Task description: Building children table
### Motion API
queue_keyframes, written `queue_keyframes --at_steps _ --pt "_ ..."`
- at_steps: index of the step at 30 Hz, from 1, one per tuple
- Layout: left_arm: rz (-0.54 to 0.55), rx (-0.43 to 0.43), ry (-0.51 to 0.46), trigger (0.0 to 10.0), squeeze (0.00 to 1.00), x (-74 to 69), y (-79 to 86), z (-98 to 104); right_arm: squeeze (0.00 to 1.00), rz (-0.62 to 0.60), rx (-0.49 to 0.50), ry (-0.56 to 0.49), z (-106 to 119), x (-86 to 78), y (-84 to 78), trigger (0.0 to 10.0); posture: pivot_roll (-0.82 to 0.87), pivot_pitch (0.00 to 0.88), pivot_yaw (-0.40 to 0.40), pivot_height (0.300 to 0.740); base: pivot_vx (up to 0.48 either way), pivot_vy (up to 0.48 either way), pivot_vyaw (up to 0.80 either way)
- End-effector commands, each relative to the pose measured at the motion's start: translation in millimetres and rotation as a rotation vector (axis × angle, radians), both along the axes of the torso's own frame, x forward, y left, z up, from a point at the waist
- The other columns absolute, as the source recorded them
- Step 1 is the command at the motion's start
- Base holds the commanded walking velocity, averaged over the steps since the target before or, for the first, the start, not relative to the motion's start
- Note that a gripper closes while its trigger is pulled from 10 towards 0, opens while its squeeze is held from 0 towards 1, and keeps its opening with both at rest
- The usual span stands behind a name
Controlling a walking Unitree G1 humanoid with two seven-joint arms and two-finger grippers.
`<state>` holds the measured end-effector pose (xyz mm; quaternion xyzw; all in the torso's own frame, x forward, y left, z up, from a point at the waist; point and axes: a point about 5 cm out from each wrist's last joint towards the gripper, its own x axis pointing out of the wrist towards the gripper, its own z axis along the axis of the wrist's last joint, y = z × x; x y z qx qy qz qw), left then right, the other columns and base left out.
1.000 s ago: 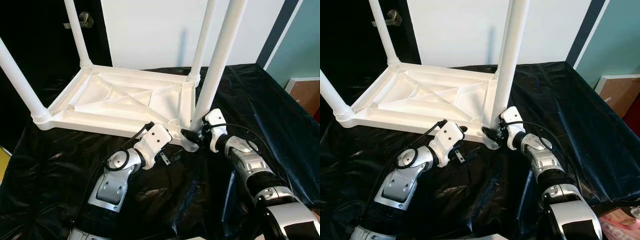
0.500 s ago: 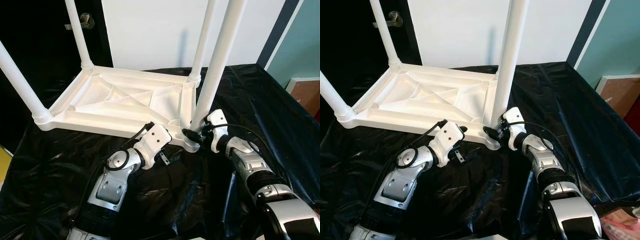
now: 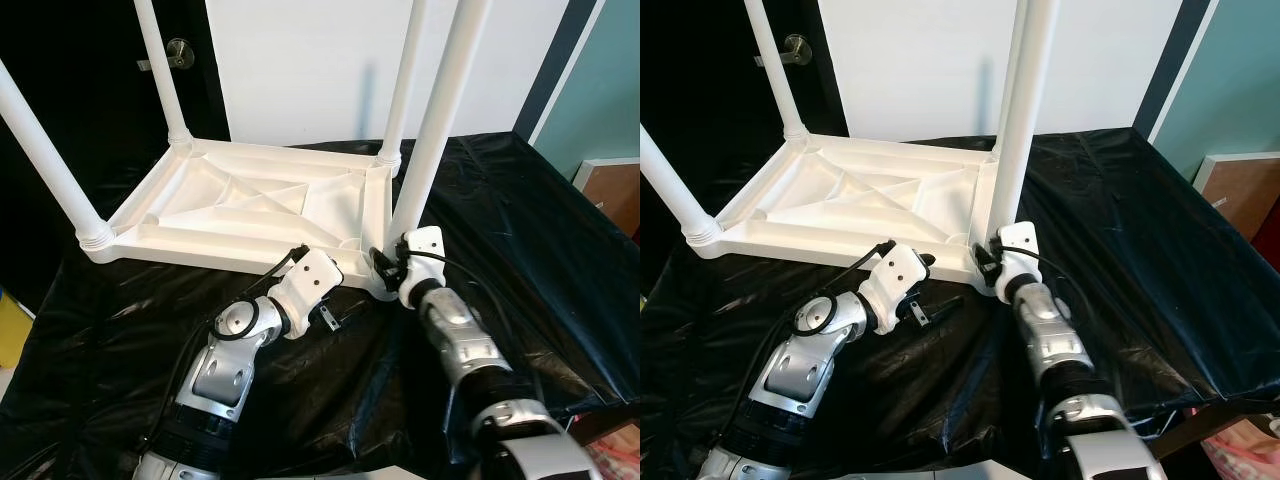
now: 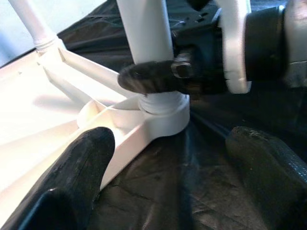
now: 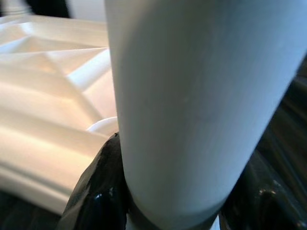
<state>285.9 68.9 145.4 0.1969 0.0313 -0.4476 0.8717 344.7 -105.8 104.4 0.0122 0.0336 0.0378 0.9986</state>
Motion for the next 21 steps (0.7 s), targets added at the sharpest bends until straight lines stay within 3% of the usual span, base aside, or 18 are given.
queue_keyframes --at_steps 1,2,4,14,15,17,18,21 --pt "0.04 -0.013 -0.025 10.0 0.0 0.2 -2.4 0 0.0 -0.124 0.019 0.111 -21 -7.1 -3.3 10.0 0.0 0.0 -0.035 0.74 0.0 0.0 0.0" --pt "0.04 -0.014 -0.025 10.0 0.0 0.1 -2.9 0 0.0 -0.142 0.038 0.12 -21 -7.9 1.6 10.0 0.0 0.0 -0.035 0.74 0.0 0.0 0.0" --pt "0.043 -0.019 -0.026 10.0 0.0 0.1 -3.3 0 0.0 -0.051 0.024 0.094 -16 -9.4 15.1 10.0 0.01 0.0 -0.044 0.74 0.0 0.0 0.0" --pt "0.058 -0.022 -0.029 10.0 0.0 0.6 -1.6 0 0.0 0.021 0.027 -0.022 -1 -14.3 19.7 10.0 0.01 0.0 -0.051 0.74 0.0 0.0 0.0" --pt "0.056 -0.022 -0.029 10.0 0.0 0.5 -2.0 0 0.68 0.024 0.031 -0.031 0 -14.4 18.1 10.0 0.01 0.0 -0.05 0.74 0.0 0.0 0.0" --pt "0.055 -0.021 -0.03 10.0 0.0 0.4 -2.2 0 0.68 0.023 0.035 -0.034 1 -14.6 16.9 10.0 0.01 0.0 -0.05 0.74 0.0 0.0 0.0" --pt "0.053 -0.022 -0.03 10.0 0.0 0.4 -2.5 0 1.0 0.021 0.053 -0.037 2 -14.2 13.5 10.0 0.0 0.0 -0.049 0.74 0.0 0.0 0.0" --pt "0.047 -0.023 -0.031 10.0 0.0 0.9 -3.5 1 1.0 0.081 0.064 -0.098 9 -16.9 -2.6 10.0 -0.01 0.0 -0.046 0.74 0.0 0.0 0.0"
